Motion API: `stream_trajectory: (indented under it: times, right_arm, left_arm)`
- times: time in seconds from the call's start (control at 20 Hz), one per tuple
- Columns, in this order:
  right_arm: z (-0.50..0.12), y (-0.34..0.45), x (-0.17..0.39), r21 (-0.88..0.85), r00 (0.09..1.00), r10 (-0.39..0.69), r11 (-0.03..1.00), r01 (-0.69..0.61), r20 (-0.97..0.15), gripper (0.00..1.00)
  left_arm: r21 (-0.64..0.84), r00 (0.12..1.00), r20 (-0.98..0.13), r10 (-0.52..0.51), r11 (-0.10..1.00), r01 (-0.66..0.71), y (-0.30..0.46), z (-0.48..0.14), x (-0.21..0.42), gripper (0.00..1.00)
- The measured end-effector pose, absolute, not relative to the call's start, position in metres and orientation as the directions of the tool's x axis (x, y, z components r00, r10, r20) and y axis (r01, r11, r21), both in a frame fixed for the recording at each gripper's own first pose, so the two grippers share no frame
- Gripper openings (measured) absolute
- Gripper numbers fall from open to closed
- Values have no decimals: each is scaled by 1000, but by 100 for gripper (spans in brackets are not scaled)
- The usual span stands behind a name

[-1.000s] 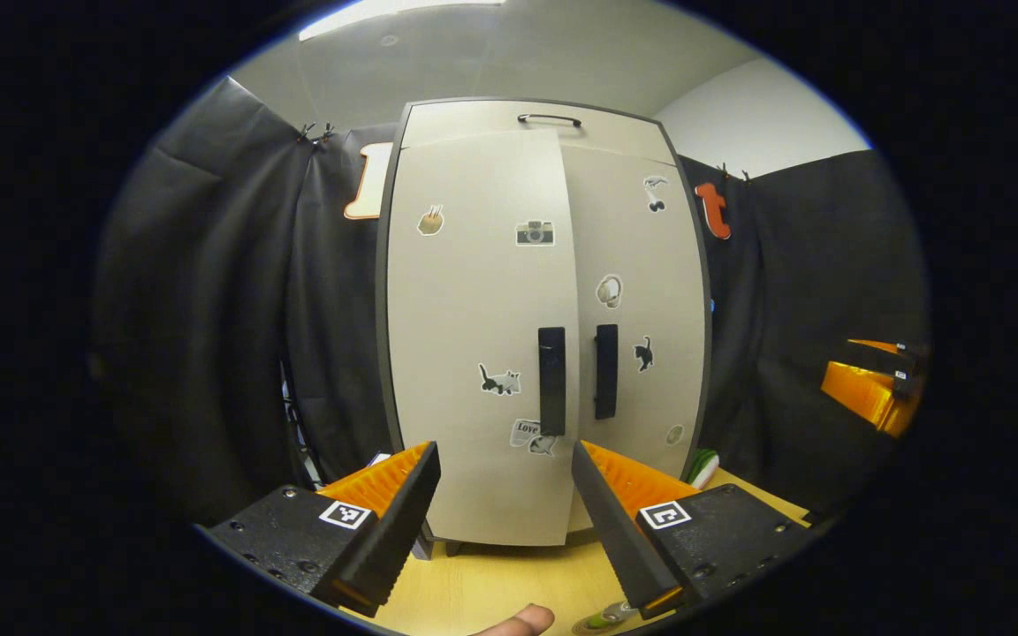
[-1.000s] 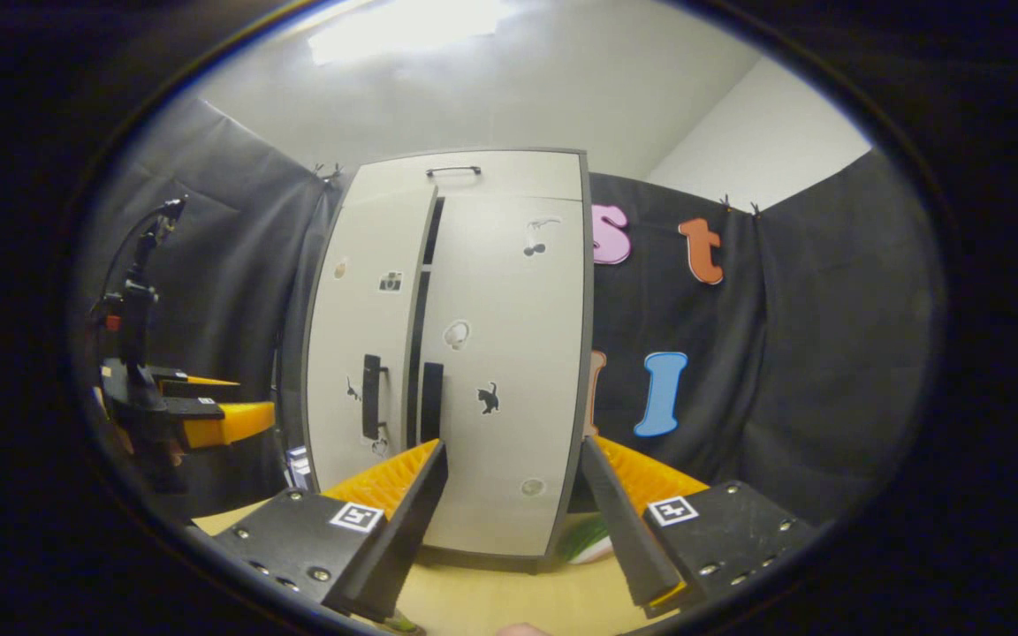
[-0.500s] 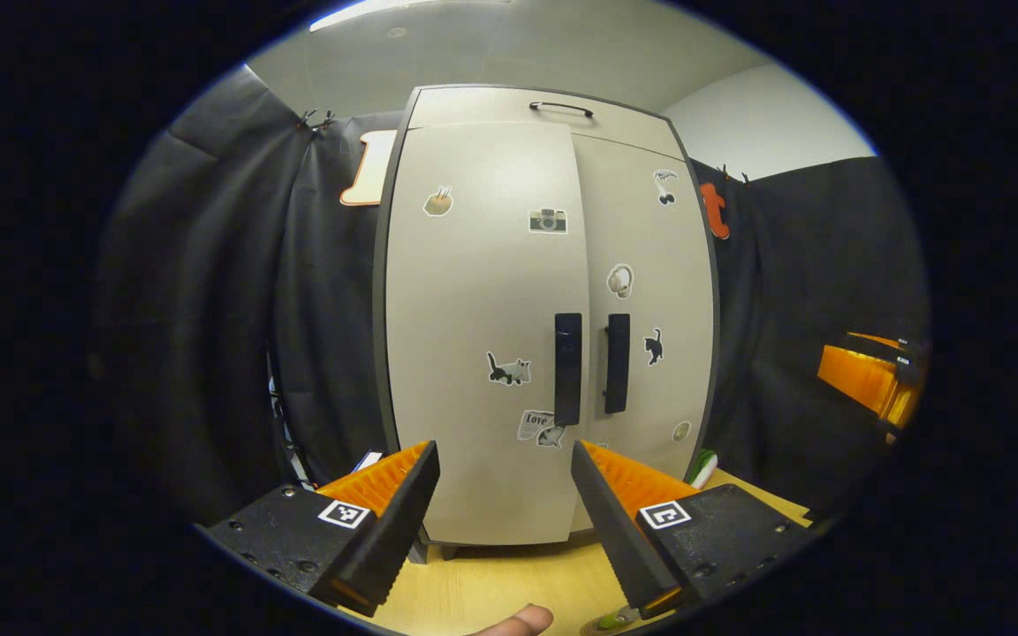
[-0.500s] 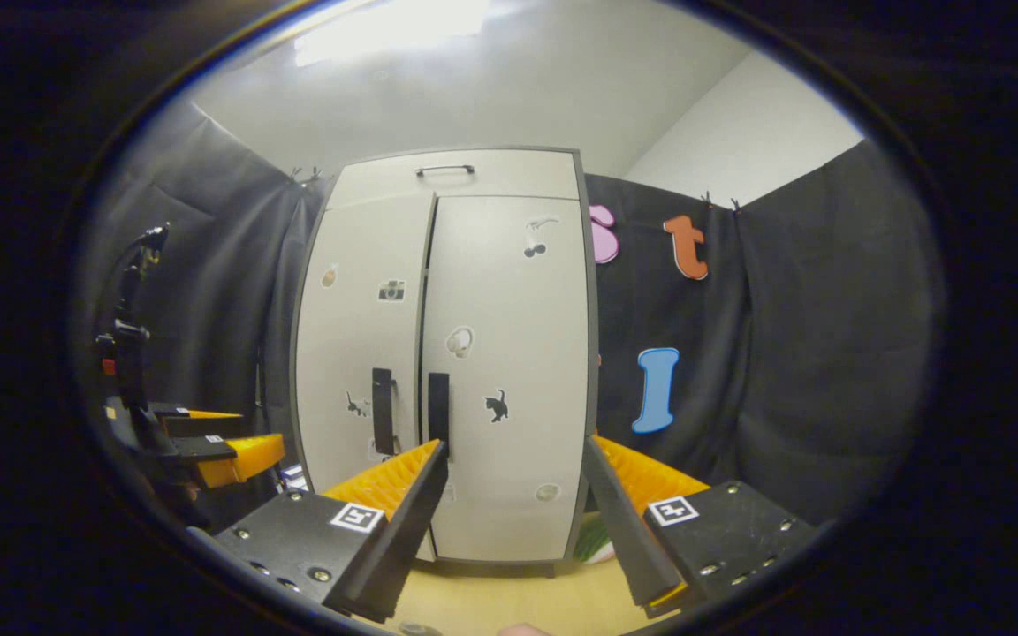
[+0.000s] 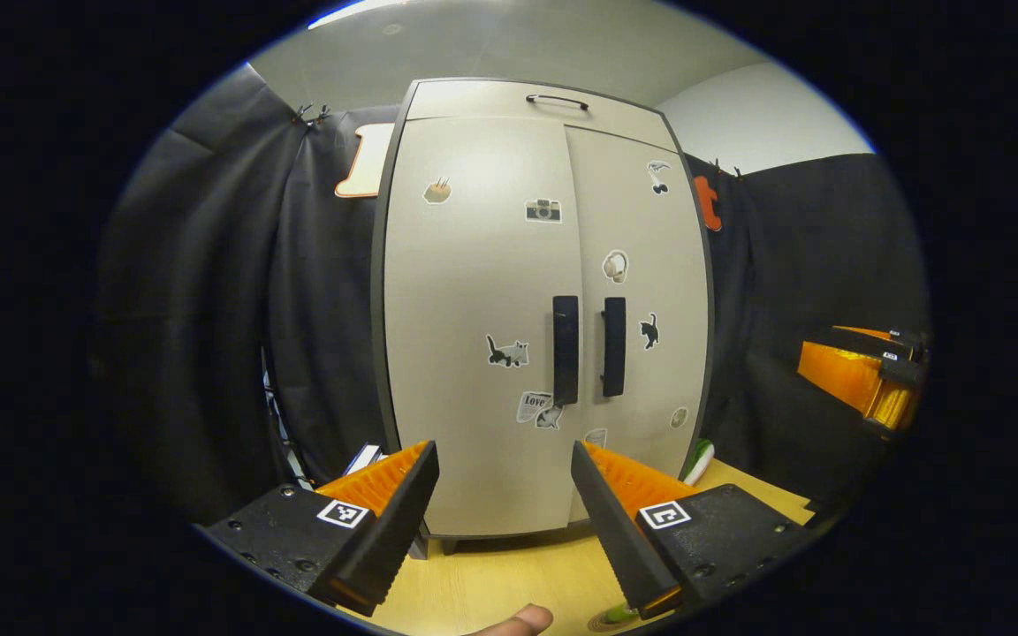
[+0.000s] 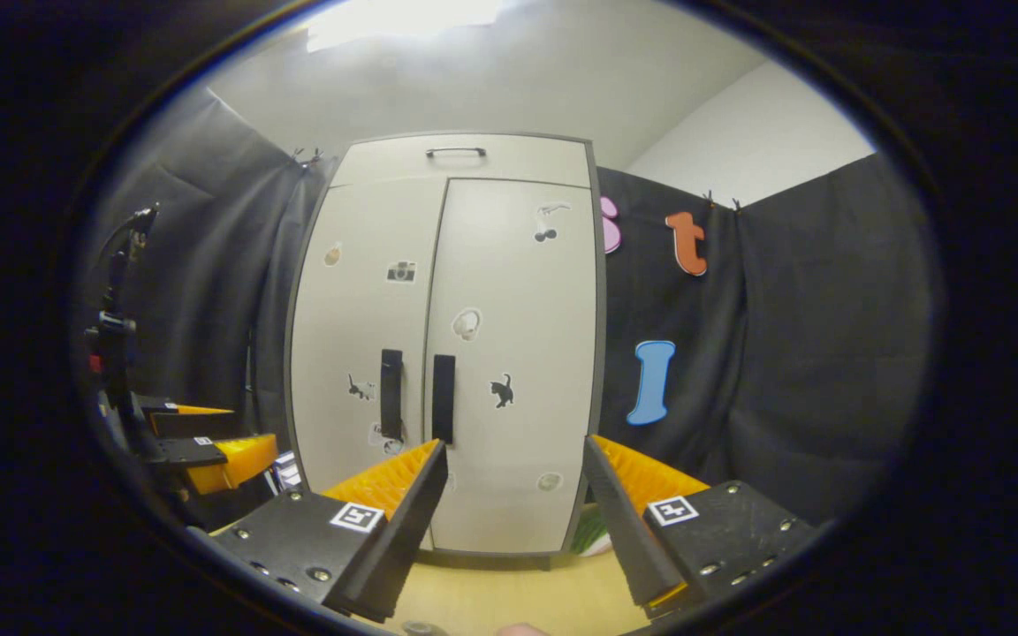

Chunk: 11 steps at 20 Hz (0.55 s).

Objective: Grasp the bottle in the cabinet with the left hand and place it on the coaster, then close the right door with the right hand and the left door with the left hand.

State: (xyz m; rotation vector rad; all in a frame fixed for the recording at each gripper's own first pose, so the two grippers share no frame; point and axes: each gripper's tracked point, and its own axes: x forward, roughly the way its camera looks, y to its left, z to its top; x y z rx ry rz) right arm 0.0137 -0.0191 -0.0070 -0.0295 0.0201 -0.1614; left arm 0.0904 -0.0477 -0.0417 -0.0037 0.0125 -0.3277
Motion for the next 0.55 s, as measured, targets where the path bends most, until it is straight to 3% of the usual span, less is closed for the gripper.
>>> stream_trajectory:
  times: [0.35, 0.4, 0.55]
  right_arm:
    - [-11, -58, -1, -67, 981, -192, 979, 190, -23, 93]
    - [-11, -67, -3, -68, 981, -195, 979, 193, -21, 93]
    - [-12, -96, -8, -62, 981, -195, 979, 194, -11, 93]
  left_arm:
    - [-3, 939, -19, -343, 939, 343, -93, -43, 88, 96]
    - [-1, 940, -19, -340, 940, 340, -101, -43, 86, 92]
    - [5, 945, -2, -328, 945, 328, -128, -38, 80, 95]
